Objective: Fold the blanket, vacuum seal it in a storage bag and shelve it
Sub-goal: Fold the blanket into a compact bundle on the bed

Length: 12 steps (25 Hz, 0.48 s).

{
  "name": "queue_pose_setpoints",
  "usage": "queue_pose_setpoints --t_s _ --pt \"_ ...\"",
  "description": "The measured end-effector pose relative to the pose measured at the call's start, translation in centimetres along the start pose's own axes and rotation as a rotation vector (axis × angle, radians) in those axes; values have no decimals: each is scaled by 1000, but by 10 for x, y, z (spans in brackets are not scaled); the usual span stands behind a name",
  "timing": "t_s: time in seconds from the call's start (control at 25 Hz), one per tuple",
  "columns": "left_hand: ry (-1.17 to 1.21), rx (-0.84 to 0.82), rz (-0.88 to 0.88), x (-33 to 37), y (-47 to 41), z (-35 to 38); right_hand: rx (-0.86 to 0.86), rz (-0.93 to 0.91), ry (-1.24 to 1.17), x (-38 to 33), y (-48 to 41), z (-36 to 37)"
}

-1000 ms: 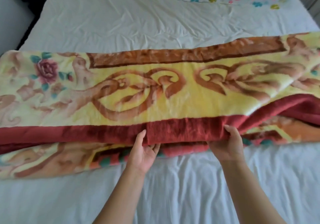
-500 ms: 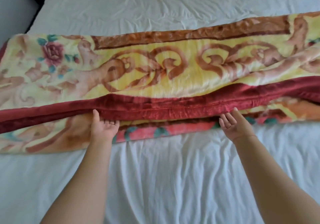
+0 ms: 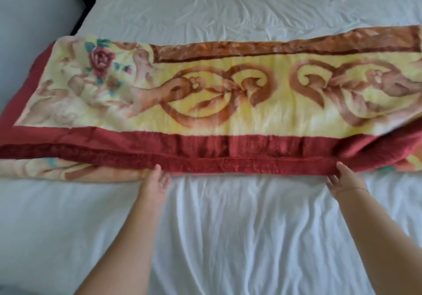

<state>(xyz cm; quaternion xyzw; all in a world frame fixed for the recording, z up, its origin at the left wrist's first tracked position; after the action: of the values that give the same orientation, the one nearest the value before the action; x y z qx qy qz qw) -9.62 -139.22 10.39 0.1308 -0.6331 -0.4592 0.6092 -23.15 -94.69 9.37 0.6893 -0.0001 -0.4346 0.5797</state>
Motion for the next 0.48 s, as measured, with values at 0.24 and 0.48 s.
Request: queue_pose_setpoints --t_s 0.24,0.48 --pt "243 142 114 125 -44 -30 -28 -15 -112 -27 -20 8" --pt "184 271 139 101 -52 -82 10 -52 -172 -25 -28 -2"
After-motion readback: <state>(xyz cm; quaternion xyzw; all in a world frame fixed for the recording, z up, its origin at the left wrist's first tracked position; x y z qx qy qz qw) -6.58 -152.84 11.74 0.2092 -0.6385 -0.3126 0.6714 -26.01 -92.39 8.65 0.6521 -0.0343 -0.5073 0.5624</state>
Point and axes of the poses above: each hand's wrist, its own y-axis away from the middle knuckle, its own z-axis out of the palm, x = y × z, the point moved 4 cm from there along -y, towards the middle knuckle, and after that the axes turned 2 degrees about z, right-handed, at the moved point
